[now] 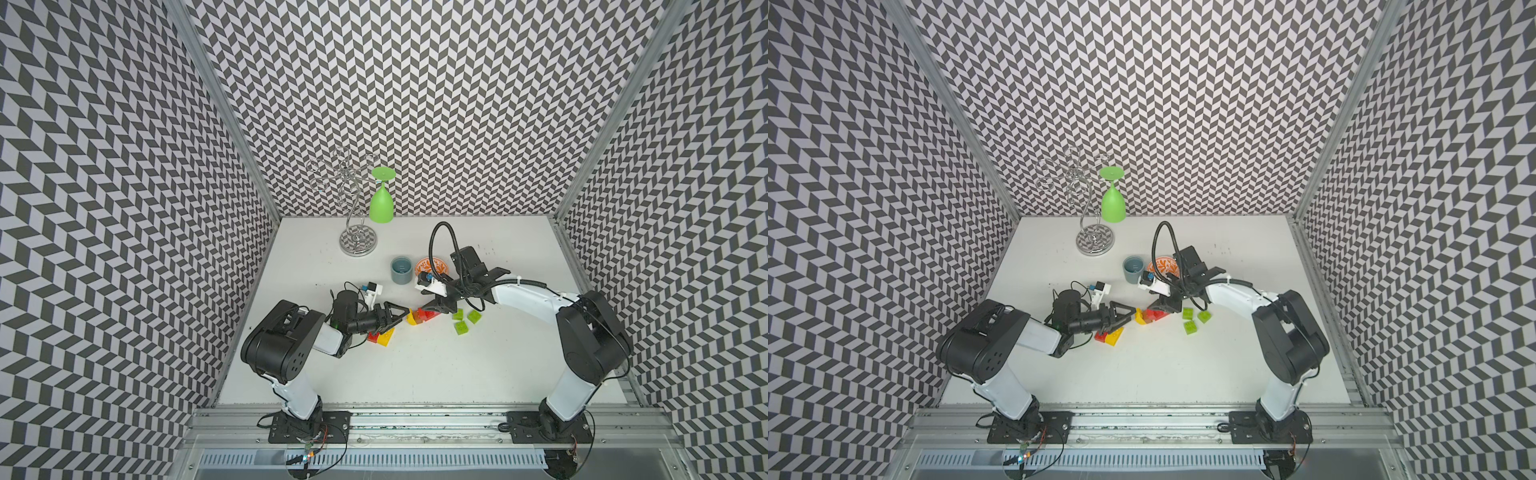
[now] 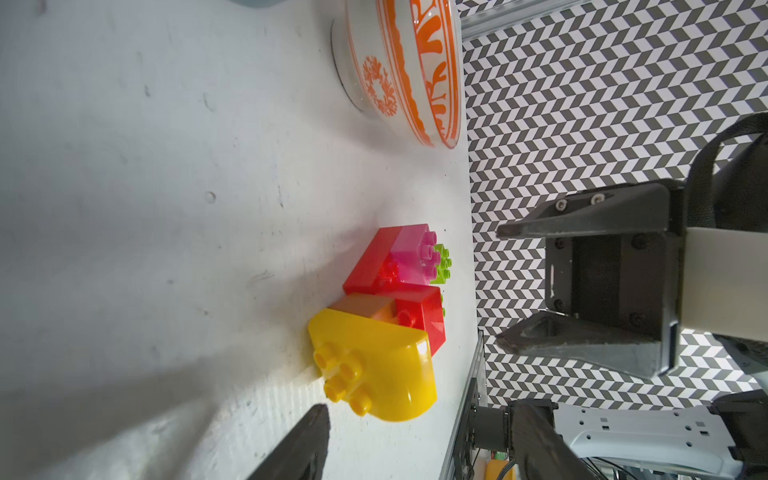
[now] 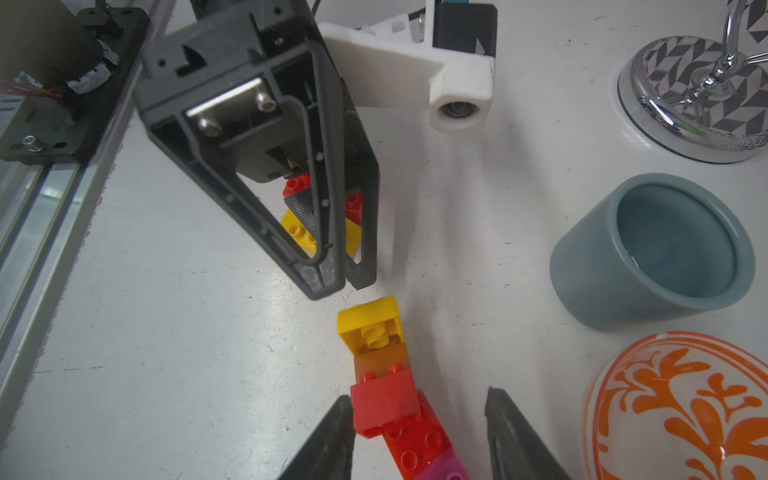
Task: Assemble the letter s with lego
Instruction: Assemble the lego brick with the lego brick.
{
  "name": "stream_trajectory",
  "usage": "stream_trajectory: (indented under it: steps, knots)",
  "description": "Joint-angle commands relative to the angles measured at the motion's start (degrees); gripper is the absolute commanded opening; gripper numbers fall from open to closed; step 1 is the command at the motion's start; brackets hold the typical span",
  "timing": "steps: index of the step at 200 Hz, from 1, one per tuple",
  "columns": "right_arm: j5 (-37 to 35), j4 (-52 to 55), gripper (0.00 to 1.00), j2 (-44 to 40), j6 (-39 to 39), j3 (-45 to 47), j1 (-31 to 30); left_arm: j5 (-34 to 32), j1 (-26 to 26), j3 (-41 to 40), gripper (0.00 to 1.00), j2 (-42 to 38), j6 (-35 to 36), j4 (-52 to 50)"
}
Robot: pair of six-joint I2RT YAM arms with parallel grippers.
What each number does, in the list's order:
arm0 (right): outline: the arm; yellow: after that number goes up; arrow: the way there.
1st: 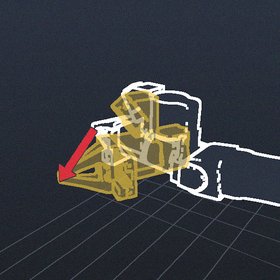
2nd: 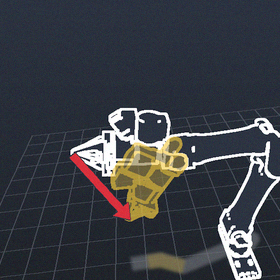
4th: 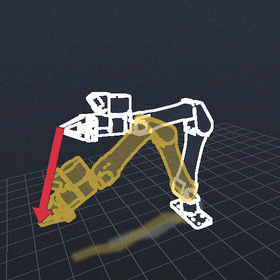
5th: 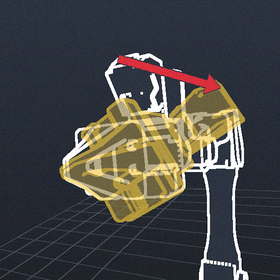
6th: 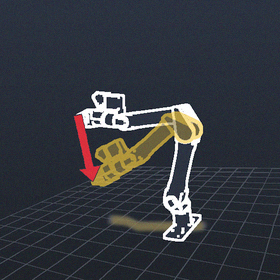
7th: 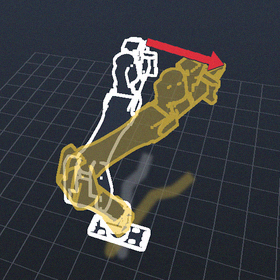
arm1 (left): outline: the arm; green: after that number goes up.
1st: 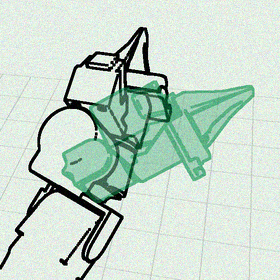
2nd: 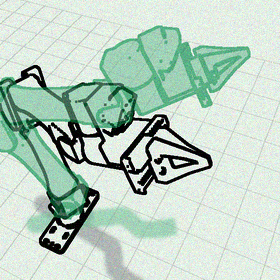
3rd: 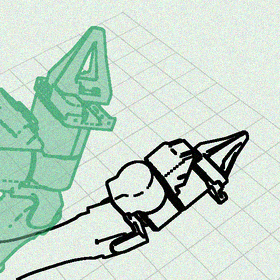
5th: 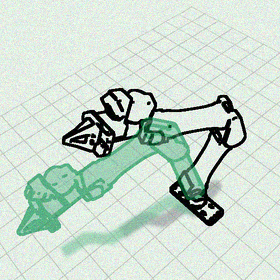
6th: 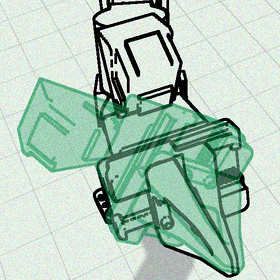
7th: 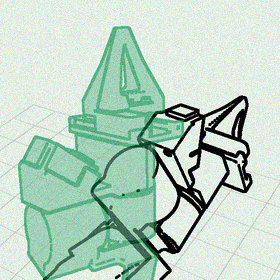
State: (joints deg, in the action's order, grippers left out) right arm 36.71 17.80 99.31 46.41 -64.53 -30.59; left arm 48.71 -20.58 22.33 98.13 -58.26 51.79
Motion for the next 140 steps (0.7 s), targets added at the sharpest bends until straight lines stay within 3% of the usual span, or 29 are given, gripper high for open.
stream_trajectory:
  steps: [1, 32, 70, 140]
  knots:
    - [-0.91, -4.45, 0.52, -4.74, -1.29, 0.97, 0.37, -1.15, 0.48, -0.11, 0.73, -1.43, 1.82, -5.19]
    - [-6.10, -7.96, 0.52, -9.19, -3.19, 4.15, 0.88, -2.66, 0.54, 1.66, 0.75, -6.79, 5.68, -13.72]
    - [-10.63, -12.29, 0.51, -12.41, -7.74, 8.27, 1.97, -8.15, 0.15, 7.32, 0.79, -14.66, 16.06, -33.05]
    - [-24.98, -41.48, 0.53, -29.05, -22.17, 27.30, 2.82, -21.72, -4.44, 17.30, 0.80, -17.58, 27.71, -54.88]
